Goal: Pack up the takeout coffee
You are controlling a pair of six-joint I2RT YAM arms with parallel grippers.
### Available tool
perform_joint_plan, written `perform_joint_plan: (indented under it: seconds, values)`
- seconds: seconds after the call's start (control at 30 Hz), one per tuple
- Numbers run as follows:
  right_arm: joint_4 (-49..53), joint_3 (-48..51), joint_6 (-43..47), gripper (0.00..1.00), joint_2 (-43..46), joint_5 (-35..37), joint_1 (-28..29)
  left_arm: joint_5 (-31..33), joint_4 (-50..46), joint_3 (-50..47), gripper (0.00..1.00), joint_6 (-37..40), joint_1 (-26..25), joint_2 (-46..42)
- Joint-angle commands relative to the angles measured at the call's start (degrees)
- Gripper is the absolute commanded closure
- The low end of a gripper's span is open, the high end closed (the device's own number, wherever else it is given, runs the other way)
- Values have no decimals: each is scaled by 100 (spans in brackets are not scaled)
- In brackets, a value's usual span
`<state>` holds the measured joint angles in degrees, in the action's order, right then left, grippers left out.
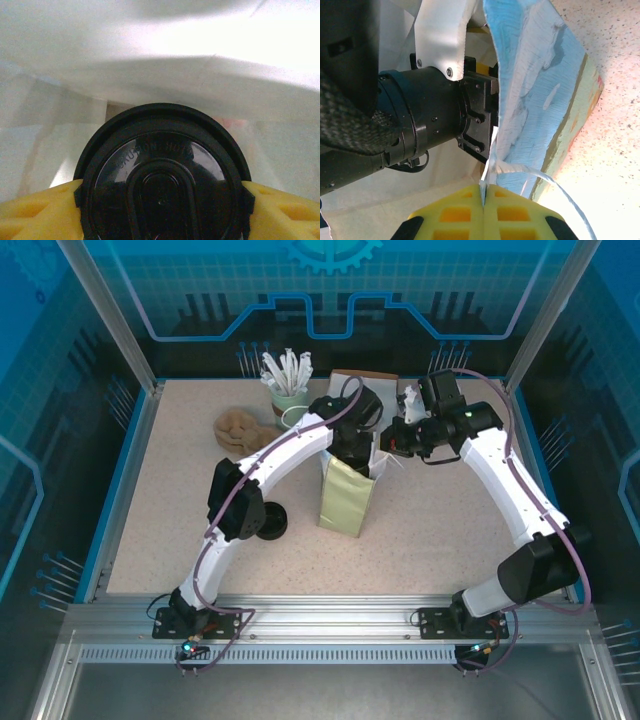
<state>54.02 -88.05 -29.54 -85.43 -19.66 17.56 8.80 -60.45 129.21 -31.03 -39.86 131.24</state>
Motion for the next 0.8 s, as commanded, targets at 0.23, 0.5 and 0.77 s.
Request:
perform_joint_plan:
  seconds: [0.23, 0.5, 0.77]
  values:
    - [703, -654, -74, 100, -214, 684, 109, -129, -623, 495, 10, -273, 69, -36]
    - [972, -1028, -115, 100, -338, 1071, 238, 235, -1207, 937, 1, -402, 72, -101]
    - [1088, -1203, -140, 100, -437, 1209, 346, 161, -1266, 975, 1, -596, 68, -220]
